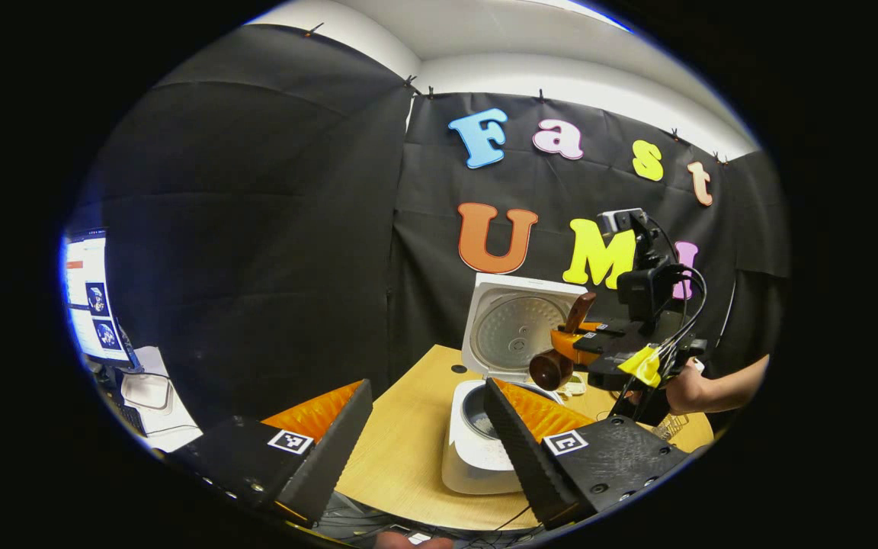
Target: Close the left gripper, press the button to open the rice cooker; take a wooden spoon from the chopstick holder with the right hand, scoop a spoonful of rice and pour it into the rice cooker, then put the wooden spoon back into the chopstick holder.
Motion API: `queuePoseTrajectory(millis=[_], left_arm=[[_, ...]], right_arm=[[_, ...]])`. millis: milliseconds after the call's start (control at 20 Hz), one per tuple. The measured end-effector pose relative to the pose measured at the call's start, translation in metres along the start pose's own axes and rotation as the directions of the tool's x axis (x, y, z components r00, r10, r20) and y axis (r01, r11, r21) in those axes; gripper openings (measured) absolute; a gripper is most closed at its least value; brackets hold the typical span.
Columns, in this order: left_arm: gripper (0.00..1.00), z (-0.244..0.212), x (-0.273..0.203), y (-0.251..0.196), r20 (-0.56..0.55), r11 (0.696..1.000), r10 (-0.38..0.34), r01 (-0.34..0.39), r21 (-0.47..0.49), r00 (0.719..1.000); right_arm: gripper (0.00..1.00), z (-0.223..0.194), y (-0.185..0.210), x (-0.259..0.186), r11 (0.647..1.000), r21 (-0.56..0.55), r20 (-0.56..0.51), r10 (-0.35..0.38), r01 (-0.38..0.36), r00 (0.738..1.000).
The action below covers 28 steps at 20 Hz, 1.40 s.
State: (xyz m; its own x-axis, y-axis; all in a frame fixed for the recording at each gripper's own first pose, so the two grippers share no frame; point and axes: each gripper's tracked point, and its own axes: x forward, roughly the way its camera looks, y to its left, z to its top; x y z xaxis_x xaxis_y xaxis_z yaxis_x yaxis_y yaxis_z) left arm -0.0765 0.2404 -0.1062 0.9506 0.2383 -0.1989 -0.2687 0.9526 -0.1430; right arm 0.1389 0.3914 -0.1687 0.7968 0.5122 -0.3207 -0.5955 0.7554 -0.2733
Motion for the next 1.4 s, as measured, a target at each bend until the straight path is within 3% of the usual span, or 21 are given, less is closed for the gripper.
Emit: queuePoseTrajectory(millis=[150,350,650,850,1050,1250,1400], left_arm=[[0.95,0.007,-0.003,-0.022,0.012,1.000,-0.025,0.026,-0.012,1.000],[0.95,0.013,0.001,-0.061,0.022,0.996,-0.090,0.090,0.009,0.996],[0.94,0.019,0.007,-0.133,0.032,0.983,-0.173,0.170,0.061,0.984],[0.95,0.016,0.009,-0.189,0.018,0.973,-0.225,0.224,0.049,0.974],[0.94,0.018,0.009,-0.246,0.025,0.959,-0.279,0.277,0.060,0.960],[0.94,0.014,0.013,-0.280,0.004,0.955,-0.287,0.286,0.079,0.958],[0.95,0.009,0.018,-0.297,-0.023,0.959,-0.276,0.277,0.066,0.961]], right_arm=[[0.11,0.014,-0.014,-0.012,0.988,0.152,0.008,0.002,-0.003,1.000],[0.11,0.018,-0.056,-0.044,0.935,0.354,0.016,-0.023,0.015,1.000],[0.11,-0.004,-0.166,-0.133,0.860,0.494,0.008,-0.150,0.126,0.989],[0.11,-0.050,-0.245,-0.187,0.805,0.541,-0.032,-0.269,0.243,0.963],[0.11,-0.119,-0.320,-0.241,0.727,0.579,-0.122,-0.370,0.369,0.921],[0.11,-0.191,-0.377,-0.265,0.657,0.608,-0.220,-0.401,0.447,0.889],[0.11,-0.241,-0.384,-0.260,0.626,0.620,-0.288,-0.380,0.474,0.879]])
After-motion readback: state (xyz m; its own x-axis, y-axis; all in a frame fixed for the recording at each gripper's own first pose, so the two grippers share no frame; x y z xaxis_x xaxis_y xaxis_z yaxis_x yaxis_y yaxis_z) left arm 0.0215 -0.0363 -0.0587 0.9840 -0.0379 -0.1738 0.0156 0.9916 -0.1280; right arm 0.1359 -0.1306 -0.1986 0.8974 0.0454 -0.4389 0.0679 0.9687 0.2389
